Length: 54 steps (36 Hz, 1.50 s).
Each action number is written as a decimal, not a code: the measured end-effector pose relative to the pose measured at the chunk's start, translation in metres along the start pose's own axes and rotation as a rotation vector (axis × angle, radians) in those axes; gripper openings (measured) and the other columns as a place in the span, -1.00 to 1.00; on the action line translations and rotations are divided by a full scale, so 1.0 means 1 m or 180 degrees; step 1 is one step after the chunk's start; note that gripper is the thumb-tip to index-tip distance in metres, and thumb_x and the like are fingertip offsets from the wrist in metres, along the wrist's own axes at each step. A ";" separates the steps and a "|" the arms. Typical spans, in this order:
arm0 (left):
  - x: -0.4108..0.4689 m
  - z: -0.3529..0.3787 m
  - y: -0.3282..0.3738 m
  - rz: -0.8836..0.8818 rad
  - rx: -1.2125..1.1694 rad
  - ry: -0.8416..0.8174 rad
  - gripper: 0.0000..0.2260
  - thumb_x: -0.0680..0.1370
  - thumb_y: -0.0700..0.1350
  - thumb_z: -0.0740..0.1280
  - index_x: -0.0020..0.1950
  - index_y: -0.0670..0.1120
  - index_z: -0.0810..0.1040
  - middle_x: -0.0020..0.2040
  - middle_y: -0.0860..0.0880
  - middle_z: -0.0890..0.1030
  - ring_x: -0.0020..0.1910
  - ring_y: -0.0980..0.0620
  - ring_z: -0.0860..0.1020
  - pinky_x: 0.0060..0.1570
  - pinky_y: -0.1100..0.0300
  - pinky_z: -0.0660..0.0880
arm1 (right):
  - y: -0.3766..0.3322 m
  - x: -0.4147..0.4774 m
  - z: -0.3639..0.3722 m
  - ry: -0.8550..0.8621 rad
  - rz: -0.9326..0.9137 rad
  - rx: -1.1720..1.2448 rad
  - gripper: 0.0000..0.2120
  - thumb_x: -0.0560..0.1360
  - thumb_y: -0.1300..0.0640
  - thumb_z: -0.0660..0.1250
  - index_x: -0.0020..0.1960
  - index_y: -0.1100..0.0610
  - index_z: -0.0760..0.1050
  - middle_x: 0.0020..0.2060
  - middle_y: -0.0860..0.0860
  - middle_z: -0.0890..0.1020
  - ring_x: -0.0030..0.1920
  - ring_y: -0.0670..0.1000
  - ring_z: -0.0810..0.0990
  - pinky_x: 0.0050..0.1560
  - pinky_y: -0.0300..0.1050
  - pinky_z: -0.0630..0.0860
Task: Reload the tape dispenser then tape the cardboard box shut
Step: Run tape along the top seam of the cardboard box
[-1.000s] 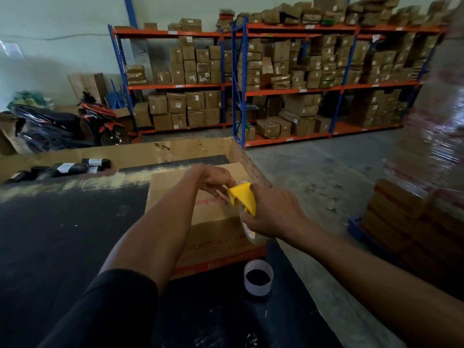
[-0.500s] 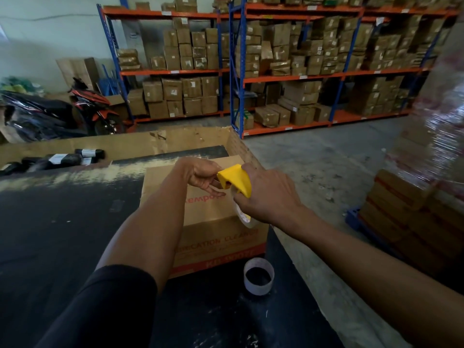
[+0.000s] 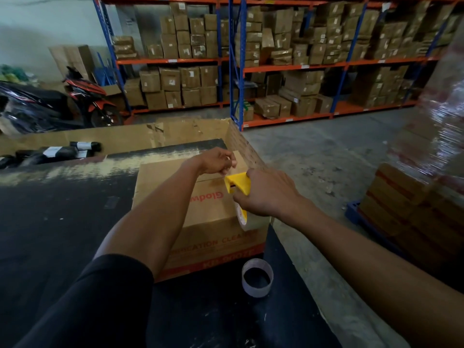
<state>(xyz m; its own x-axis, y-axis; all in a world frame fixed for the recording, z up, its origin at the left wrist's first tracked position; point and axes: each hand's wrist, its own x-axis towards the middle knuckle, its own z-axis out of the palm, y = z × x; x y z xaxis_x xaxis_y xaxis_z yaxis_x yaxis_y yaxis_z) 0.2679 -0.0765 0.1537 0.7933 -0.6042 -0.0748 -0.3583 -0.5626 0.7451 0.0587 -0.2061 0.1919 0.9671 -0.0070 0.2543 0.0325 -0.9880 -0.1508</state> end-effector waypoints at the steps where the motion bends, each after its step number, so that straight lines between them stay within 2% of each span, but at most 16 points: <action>1: 0.003 0.002 -0.001 0.0111 0.0171 0.0081 -0.88 0.66 -0.16 0.32 -0.05 -0.13 0.60 -0.25 -0.05 0.57 -0.28 0.05 0.54 -0.19 0.22 0.55 | 0.001 0.004 -0.001 -0.0070 0.0037 0.0015 -0.59 0.46 -0.32 0.25 -0.06 0.04 0.43 -0.20 0.02 0.53 -0.18 0.10 0.50 -0.24 -0.06 0.31; 5: 0.008 0.007 -0.006 0.0480 0.0888 0.0495 -0.87 0.62 -0.09 0.38 -0.06 -0.10 0.66 -0.23 -0.01 0.61 -0.25 0.06 0.56 -0.14 0.14 0.46 | -0.001 0.021 -0.012 -0.0444 0.0217 0.0165 -0.65 0.46 -0.24 0.34 -0.07 0.04 0.43 -0.29 -0.05 0.43 -0.15 0.05 0.45 -0.27 -0.09 0.29; 9: 0.005 0.015 -0.008 0.0657 0.1070 0.0699 -0.86 0.60 -0.10 0.38 -0.04 -0.17 0.64 -0.22 -0.05 0.60 -0.19 -0.07 0.57 -0.14 0.07 0.43 | -0.005 0.036 -0.021 -0.0803 0.0326 0.0116 -0.65 0.49 -0.19 0.35 -0.03 0.08 0.41 -0.18 0.00 0.50 -0.13 0.06 0.47 -0.21 -0.07 0.37; 15: 0.001 0.021 -0.016 0.0749 0.1477 0.0982 -0.82 0.61 -0.03 0.31 0.04 -0.09 0.65 0.00 -0.11 0.70 0.03 -0.13 0.62 0.10 -0.04 0.47 | -0.013 0.055 -0.024 -0.1117 0.0511 -0.0007 -0.66 0.47 -0.18 0.38 -0.02 0.08 0.41 -0.18 0.01 0.49 -0.13 0.06 0.49 -0.16 -0.02 0.40; 20: -0.007 0.030 -0.022 0.0467 0.0993 0.1072 -0.71 0.51 -0.10 0.35 0.21 -0.12 0.49 -0.18 -0.20 0.64 -0.19 -0.18 0.59 -0.14 -0.03 0.49 | -0.023 0.064 -0.031 -0.1470 0.0656 -0.0046 -0.54 0.50 -0.11 0.35 0.25 0.18 0.48 -0.13 0.10 0.50 -0.33 0.06 0.47 -0.12 0.01 0.58; 24: -0.010 0.034 -0.022 0.0162 0.0451 0.1504 -0.78 0.51 -0.23 0.40 0.14 -0.14 0.53 -0.27 -0.09 0.57 -0.28 0.00 0.49 -0.24 0.12 0.37 | -0.030 0.069 -0.042 -0.1874 0.0642 -0.0095 -0.49 0.57 -0.04 0.28 0.42 0.21 0.37 0.15 0.20 0.52 0.02 0.16 0.56 0.18 0.06 0.56; 27: -0.011 0.028 -0.022 0.0282 0.0274 0.1792 -0.85 0.55 -0.20 0.41 0.11 -0.11 0.60 -0.19 -0.05 0.60 -0.24 0.05 0.52 -0.19 0.16 0.46 | -0.034 0.071 -0.051 -0.2214 0.0557 -0.0192 -0.45 0.63 0.01 0.21 0.53 0.24 0.21 0.31 0.27 0.41 0.10 0.20 0.51 0.12 0.00 0.48; 29: -0.023 0.025 -0.024 0.0685 0.0666 0.1522 -0.83 0.56 -0.21 0.40 0.13 -0.09 0.67 0.00 -0.09 0.67 -0.05 0.01 0.61 0.00 0.15 0.54 | -0.037 0.072 -0.051 -0.2304 0.0495 -0.0339 -0.48 0.63 0.05 0.21 0.51 0.26 0.22 0.28 0.27 0.41 -0.05 0.15 0.50 -0.06 -0.04 0.51; 32: -0.047 0.032 -0.027 0.0944 0.1219 0.0868 -0.78 0.59 -0.28 0.34 0.19 -0.16 0.68 0.14 -0.13 0.70 0.10 0.00 0.61 0.06 0.35 0.40 | -0.040 0.075 -0.046 -0.2385 0.0333 -0.0506 -0.53 0.64 0.08 0.17 0.48 0.28 0.27 0.24 0.24 0.41 -0.11 0.12 0.48 -0.34 -0.11 0.49; 35: -0.052 0.036 -0.027 0.0763 0.1447 0.0580 -0.73 0.66 -0.26 0.25 0.33 -0.19 0.61 0.31 -0.19 0.63 0.29 -0.14 0.56 0.22 0.18 0.37 | -0.041 0.079 -0.041 -0.2484 0.0259 -0.0516 -0.53 0.64 0.05 0.15 0.45 0.31 0.30 0.35 0.23 0.39 0.02 0.15 0.47 -0.06 -0.03 0.44; 38: -0.048 0.031 -0.026 0.0502 0.1652 0.0276 -0.67 0.70 -0.14 0.18 0.45 -0.12 0.51 0.44 -0.19 0.53 0.44 -0.17 0.45 0.44 0.01 0.31 | -0.039 0.075 -0.044 -0.2509 0.0321 -0.0465 -0.50 0.67 0.02 0.12 0.47 0.35 0.27 0.32 0.25 0.40 -0.01 0.12 0.48 -0.27 -0.07 0.44; 40: -0.045 0.031 -0.032 0.0362 0.1707 0.0144 -0.61 0.69 0.00 0.11 0.49 -0.04 0.46 0.46 -0.22 0.49 0.46 -0.21 0.42 0.48 -0.12 0.31 | -0.035 0.070 -0.047 -0.2404 0.0410 -0.0397 -0.47 0.67 -0.03 0.15 0.50 0.30 0.27 0.37 0.25 0.41 0.09 0.14 0.48 -0.25 -0.13 0.42; 43: -0.040 0.031 -0.043 0.0245 0.1774 0.0065 -0.46 0.62 0.15 -0.01 0.56 0.02 0.37 0.54 -0.24 0.39 0.53 -0.24 0.34 0.52 -0.14 0.25 | -0.031 0.061 -0.051 -0.2265 0.0548 -0.0231 -0.40 0.61 -0.15 0.24 0.48 0.22 0.33 0.35 0.20 0.46 0.25 0.17 0.53 0.08 -0.01 0.54; 45: -0.042 0.032 -0.038 0.0200 0.1889 -0.0033 -0.45 0.66 0.18 -0.05 0.62 0.05 0.25 0.62 -0.21 0.25 0.61 -0.20 0.21 0.57 -0.12 0.16 | -0.028 0.060 -0.052 -0.2312 0.0697 -0.0129 -0.38 0.52 -0.22 0.33 0.37 0.21 0.41 0.18 0.15 0.54 0.13 0.17 0.63 0.22 0.08 0.57; 50: -0.041 0.033 -0.031 0.0052 0.2167 -0.0101 -0.52 0.73 0.10 -0.07 0.67 0.12 0.01 0.69 -0.02 -0.01 0.67 -0.11 -0.02 0.62 -0.10 0.00 | -0.019 0.056 -0.048 -0.2481 0.0908 -0.0128 -0.60 0.47 -0.20 0.38 0.00 0.14 0.47 0.00 0.17 0.59 -0.12 0.12 0.69 0.00 -0.01 0.68; 54: -0.043 0.038 -0.022 -0.0214 0.2337 -0.0225 -0.49 0.73 0.06 -0.04 0.67 0.11 -0.11 0.69 0.03 -0.12 0.67 -0.09 -0.12 0.62 -0.16 -0.08 | -0.026 0.047 -0.051 -0.2362 0.0883 -0.0045 -0.51 0.54 -0.20 0.32 0.23 0.19 0.46 0.05 0.16 0.58 -0.07 0.14 0.68 -0.01 -0.01 0.66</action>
<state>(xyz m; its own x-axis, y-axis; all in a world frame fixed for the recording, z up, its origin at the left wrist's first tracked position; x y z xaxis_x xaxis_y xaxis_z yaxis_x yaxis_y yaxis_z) 0.2224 -0.0596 0.1153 0.8005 -0.5760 -0.1657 -0.5666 -0.8174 0.1041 0.0902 -0.1886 0.2560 0.8553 -0.1537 -0.4949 -0.2329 -0.9672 -0.1020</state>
